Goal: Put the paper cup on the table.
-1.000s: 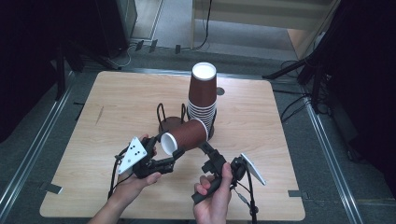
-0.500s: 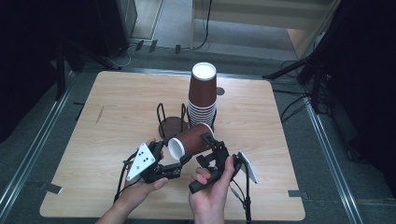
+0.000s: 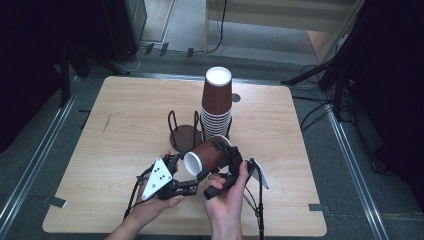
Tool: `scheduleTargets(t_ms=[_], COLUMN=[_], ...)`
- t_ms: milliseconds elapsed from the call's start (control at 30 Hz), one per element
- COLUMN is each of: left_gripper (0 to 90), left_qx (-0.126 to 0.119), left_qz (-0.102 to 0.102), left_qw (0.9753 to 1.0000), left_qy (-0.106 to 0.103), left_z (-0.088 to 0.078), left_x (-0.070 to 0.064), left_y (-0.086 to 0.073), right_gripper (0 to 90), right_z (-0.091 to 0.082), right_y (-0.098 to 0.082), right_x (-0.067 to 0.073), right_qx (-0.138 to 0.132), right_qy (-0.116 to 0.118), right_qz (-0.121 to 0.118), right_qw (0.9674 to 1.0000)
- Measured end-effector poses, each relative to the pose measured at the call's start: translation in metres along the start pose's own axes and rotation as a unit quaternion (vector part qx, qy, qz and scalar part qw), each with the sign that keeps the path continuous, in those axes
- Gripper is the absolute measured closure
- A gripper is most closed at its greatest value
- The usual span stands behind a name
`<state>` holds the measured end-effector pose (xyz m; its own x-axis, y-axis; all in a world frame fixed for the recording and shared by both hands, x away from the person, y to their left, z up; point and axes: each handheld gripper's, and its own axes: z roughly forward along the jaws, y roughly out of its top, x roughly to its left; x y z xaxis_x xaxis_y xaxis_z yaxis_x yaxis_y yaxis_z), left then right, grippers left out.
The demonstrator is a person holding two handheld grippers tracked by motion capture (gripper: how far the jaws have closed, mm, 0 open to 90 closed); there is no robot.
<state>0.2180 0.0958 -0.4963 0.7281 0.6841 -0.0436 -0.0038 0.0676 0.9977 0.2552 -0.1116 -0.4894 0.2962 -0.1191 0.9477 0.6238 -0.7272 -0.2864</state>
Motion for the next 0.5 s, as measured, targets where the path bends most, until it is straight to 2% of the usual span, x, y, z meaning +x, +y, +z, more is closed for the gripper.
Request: scheduleTargets(t_ms=[100, 233, 400, 433, 500], left_gripper=[24.6, 24.2, 23.4, 23.4, 22.5], left_qx=[0.003, 0.003, 0.001, -0.002, 0.005], left_qz=[0.005, 0.014, 0.014, 0.013, 0.010], left_qw=[1.0000, 0.9999, 0.9998, 0.9998, 0.9997], left_qy=[0.002, 0.007, 0.017, 0.018, 0.023], left_z=[-0.002, -0.006, -0.010, -0.010, -0.013], left_x=[0.001, 0.003, 0.007, 0.008, 0.008], left_y=[0.000, 0.000, 0.003, 0.003, 0.005], right_gripper=[9.0, 11.1, 13.1, 13.1, 13.4], right_z=[0.001, 0.004, 0.012, 0.012, 0.013], right_y=[0.002, -0.001, -0.004, -0.004, -0.006], right_x=[-0.003, -0.005, 0.000, 0.000, 0.001], right_qx=[0.000, 0.004, 0.015, 0.015, 0.019], right_qy=[0.000, 0.009, 0.006, 0.006, 0.009], right_qz=[0.008, 0.003, -0.025, -0.025, -0.034], right_qw=[1.0000, 0.9999, 0.9995, 0.9995, 0.9992])
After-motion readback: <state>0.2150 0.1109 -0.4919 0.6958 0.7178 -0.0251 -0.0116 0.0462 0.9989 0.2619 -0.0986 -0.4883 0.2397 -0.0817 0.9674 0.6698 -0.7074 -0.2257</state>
